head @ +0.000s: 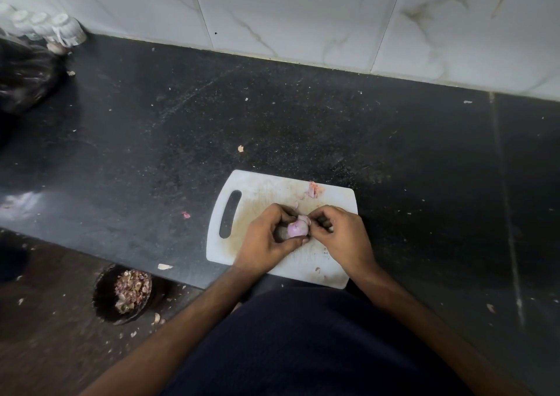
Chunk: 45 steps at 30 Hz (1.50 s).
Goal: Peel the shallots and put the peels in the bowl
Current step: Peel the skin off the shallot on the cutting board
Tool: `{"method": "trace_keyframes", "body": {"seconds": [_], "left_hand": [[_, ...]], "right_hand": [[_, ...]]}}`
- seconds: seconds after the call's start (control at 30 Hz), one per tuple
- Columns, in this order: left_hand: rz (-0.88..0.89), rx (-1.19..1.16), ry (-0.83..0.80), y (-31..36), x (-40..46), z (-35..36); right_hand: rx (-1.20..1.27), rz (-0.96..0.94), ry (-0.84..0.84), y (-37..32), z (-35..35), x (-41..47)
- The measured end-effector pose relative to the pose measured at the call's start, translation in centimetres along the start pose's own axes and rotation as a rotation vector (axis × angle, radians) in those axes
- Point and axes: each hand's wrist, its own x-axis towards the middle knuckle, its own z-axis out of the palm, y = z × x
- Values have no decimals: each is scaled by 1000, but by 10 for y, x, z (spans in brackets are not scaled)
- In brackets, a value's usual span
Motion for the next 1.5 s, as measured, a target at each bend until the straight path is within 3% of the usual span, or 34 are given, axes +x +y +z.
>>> {"method": "trace_keyframes", "body": {"seconds": [0.2, 0.47, 0.77, 1.1, 1.3, 1.5], "left_hand": [[137, 118, 54, -1, -2, -1], [22, 67, 65, -2, -4, 2], [23, 17, 65, 0, -3, 0], [60, 66, 19, -6, 0, -1], [-62, 83, -17, -3, -4, 5], [-42, 87, -37, -5, -5, 5]], "right_hand": [[6, 99, 72, 2, 5, 5], [85, 99, 167, 5, 3, 1], [-245, -219, -100, -7, 1, -6], [-218, -172, -76, -2, 4, -7], [-244, -197, -93, -2, 4, -9], [-143, -150, 26, 4, 4, -6]]}}
